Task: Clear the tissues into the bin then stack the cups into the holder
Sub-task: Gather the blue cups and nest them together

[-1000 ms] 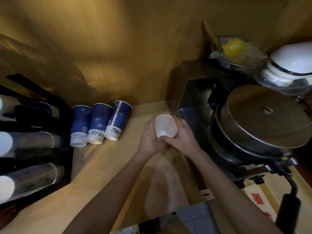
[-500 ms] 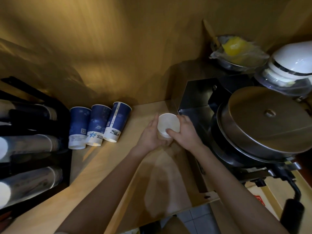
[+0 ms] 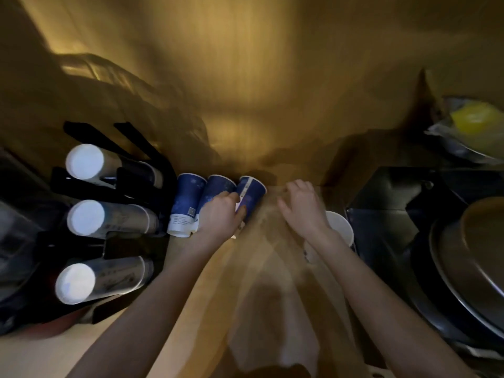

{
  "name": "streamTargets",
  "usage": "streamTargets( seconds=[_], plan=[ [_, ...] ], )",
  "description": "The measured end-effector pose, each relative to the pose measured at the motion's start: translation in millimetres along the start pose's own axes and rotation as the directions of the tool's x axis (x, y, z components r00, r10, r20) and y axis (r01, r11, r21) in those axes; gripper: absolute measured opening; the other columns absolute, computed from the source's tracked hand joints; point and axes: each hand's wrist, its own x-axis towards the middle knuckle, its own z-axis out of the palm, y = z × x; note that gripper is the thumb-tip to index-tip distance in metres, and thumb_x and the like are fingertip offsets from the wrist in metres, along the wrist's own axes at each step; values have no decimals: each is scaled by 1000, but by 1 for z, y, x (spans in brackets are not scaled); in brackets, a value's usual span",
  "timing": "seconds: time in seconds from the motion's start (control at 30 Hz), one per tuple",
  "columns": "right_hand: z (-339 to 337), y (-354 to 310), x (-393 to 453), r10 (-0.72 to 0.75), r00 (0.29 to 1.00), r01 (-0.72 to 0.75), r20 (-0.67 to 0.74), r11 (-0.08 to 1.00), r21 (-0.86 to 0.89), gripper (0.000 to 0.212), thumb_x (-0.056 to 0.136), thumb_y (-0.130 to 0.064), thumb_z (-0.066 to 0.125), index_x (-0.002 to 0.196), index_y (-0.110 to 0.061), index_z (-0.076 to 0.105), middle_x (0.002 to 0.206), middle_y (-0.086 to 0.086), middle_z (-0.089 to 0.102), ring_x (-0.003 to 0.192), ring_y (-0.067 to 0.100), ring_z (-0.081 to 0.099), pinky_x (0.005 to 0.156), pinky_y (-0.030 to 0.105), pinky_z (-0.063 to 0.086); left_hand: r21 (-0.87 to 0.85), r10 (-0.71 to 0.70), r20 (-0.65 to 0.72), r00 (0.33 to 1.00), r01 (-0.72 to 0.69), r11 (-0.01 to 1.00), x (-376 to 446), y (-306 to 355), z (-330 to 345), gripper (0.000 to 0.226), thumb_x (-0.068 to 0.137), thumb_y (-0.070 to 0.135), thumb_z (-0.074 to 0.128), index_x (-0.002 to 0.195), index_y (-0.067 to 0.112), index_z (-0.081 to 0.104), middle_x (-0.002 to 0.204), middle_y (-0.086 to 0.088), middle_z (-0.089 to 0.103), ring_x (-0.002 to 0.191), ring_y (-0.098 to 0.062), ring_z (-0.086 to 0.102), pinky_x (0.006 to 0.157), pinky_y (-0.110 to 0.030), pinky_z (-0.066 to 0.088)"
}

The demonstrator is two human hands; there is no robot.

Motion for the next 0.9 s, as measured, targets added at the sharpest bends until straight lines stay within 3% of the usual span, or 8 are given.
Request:
streamTargets(
  seconds=[0.07,0.17,0.27,0.37,0.5,0.67,0.77,0.9],
  plan=[
    [15,-14,10,-15,999,12,51,998,60,29,91,-27,48,112,-7,54,116,11,57,109,23,47,94,35,41,-13,-65,-35,997,65,998,3,-19,-1,30,89,31,47,106,8,57,111,-15,59,101,-32,57,75,-41,45],
    [40,-29,23,6,993,-21,116,992,124,37,90,-30,50,117,-6,49,120,14,56,114,26,46,97,38,41,-10,-139,-24,990,139,990,7,-42,7,41,90,29,48,124,7,45,127,-17,50,116,-33,48,91,-43,43],
    [66,-36,33,167,955,-229,246,942,246,50,86,-36,56,122,-3,43,124,18,54,115,31,49,97,44,44,-7,-181,21,983,181,983,14,-59,20,55,91,30,47,138,7,29,143,-15,37,131,-30,35,103,-42,37],
    [91,-36,39,337,857,-483,389,788,381,56,80,-45,62,116,-3,50,116,18,63,103,31,60,86,35,49,-6,-206,83,975,208,978,18,-72,36,59,92,32,44,140,6,24,146,-15,33,133,-30,32,105,-43,34],
    [111,-38,43,446,741,-668,502,564,485,50,82,-41,62,111,0,59,113,16,66,104,29,60,76,25,39,8,-264,146,953,266,964,16,-80,52,61,90,29,48,139,5,22,142,-18,35,129,-32,35,104,-42,36],
    [129,-43,47,493,617,-779,613,272,565,49,77,-31,70,112,0,56,115,19,65,101,31,64,80,34,52,24,-291,131,948,291,956,13,-84,63,66,88,27,52,141,4,19,143,-19,33,131,-33,34,106,-41,33],
    [126,-40,46,482,540,-818,690,106,566,45,75,-27,74,109,-4,55,109,18,65,90,29,65,66,31,53,-7,-296,115,948,299,954,13,-84,66,68,86,23,56,140,4,19,142,-19,35,130,-33,34,108,-40,31],
    [111,-29,46,435,559,-793,706,31,609,24,77,-25,71,90,-9,57,82,7,65,67,17,62,49,23,53,-18,-310,102,945,313,950,15,-82,65,69,82,21,59,138,5,23,138,-18,38,127,-33,36,105,-40,34]
  ],
)
